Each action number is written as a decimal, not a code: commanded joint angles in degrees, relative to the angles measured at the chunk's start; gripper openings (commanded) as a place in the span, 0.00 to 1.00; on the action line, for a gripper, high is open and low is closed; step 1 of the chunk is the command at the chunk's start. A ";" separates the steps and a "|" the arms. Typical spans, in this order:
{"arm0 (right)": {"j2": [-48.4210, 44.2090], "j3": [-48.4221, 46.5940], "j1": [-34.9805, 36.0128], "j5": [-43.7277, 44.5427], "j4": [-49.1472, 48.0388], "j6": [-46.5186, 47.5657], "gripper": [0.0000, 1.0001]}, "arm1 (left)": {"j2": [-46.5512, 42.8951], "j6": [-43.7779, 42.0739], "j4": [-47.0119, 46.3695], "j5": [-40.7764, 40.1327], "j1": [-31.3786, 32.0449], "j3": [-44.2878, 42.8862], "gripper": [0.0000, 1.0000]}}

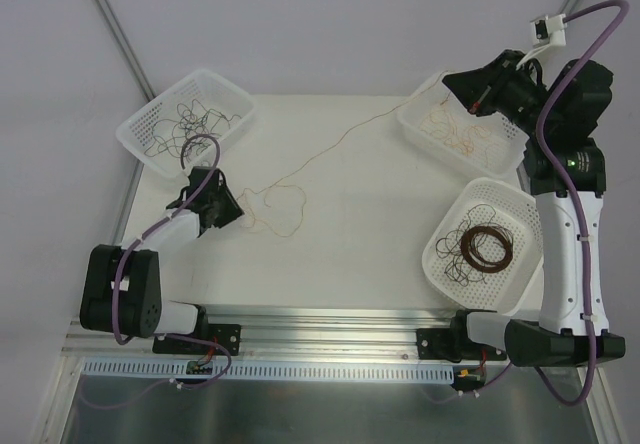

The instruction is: Untangle the cables

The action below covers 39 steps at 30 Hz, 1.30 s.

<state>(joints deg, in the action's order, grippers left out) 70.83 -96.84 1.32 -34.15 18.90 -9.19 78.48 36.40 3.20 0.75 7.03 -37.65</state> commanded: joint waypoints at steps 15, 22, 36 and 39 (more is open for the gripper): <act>1.15 0.68 2.88 -9.36 -3.26 -1.55 0.01 | -9.30 -9.85 12.79 2.24 -1.58 -5.50 0.76; 2.65 2.27 6.85 -7.78 1.40 2.50 0.01 | -13.26 -12.85 20.08 -0.39 -1.66 -5.59 0.99; 4.41 2.62 8.43 -5.23 5.98 6.82 0.01 | -22.21 -26.36 20.97 10.10 -1.58 -11.39 0.99; 4.58 3.84 9.75 -5.40 5.72 6.99 0.01 | -23.89 -32.61 19.21 19.16 -1.58 -13.41 0.99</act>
<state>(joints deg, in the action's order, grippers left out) 75.20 -93.62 9.74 -39.59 24.82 -3.77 57.14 12.67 25.10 8.54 5.89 -47.46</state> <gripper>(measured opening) 0.018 0.990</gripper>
